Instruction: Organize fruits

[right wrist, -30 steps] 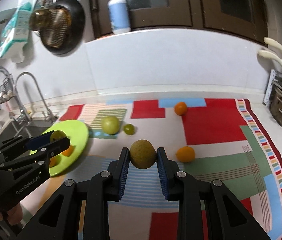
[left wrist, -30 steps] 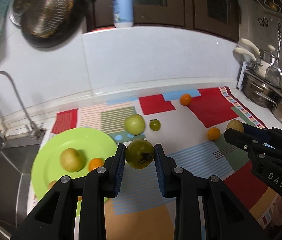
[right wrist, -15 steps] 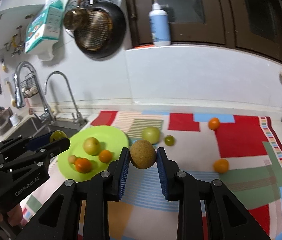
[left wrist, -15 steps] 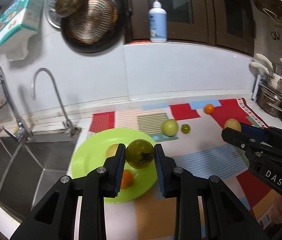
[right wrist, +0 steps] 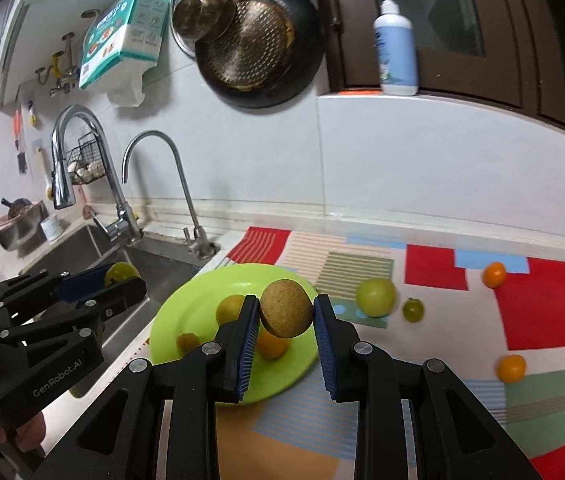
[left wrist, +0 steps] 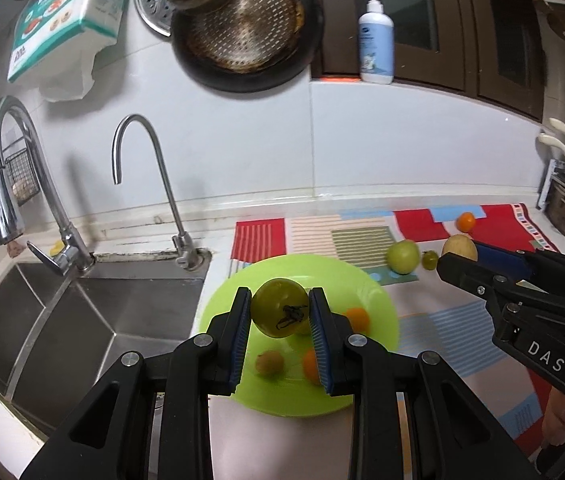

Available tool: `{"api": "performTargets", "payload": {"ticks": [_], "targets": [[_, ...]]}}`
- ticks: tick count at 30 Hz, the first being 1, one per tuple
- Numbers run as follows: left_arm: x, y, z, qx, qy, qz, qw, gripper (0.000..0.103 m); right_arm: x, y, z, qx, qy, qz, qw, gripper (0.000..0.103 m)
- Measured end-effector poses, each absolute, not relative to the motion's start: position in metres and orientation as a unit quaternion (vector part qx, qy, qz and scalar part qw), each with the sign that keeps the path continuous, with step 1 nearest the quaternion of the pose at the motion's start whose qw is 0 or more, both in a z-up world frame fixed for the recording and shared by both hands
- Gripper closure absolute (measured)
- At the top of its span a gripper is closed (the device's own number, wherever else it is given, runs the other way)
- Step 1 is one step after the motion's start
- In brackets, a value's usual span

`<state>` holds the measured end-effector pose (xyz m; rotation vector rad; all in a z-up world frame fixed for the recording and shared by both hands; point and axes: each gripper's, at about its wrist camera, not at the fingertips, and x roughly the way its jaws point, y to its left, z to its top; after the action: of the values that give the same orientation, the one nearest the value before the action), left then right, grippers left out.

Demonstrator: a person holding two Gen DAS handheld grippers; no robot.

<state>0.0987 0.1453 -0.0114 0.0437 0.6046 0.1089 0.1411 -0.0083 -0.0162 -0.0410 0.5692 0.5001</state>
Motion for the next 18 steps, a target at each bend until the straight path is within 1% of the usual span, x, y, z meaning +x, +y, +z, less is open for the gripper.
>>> {"api": "performTargets", "payload": {"ticks": [9,18], "targets": [[0.129,0.17,-0.04,0.004,0.329,0.06,0.942,0.074,0.178,0.022,-0.037,-0.032,0.303,0.26,0.916,0.074],[0.159,0.18,-0.07,-0.003,0.361,0.061,0.93,0.074,0.212,0.037,-0.067,-0.038,0.336,0.27,0.902,0.074]]}}
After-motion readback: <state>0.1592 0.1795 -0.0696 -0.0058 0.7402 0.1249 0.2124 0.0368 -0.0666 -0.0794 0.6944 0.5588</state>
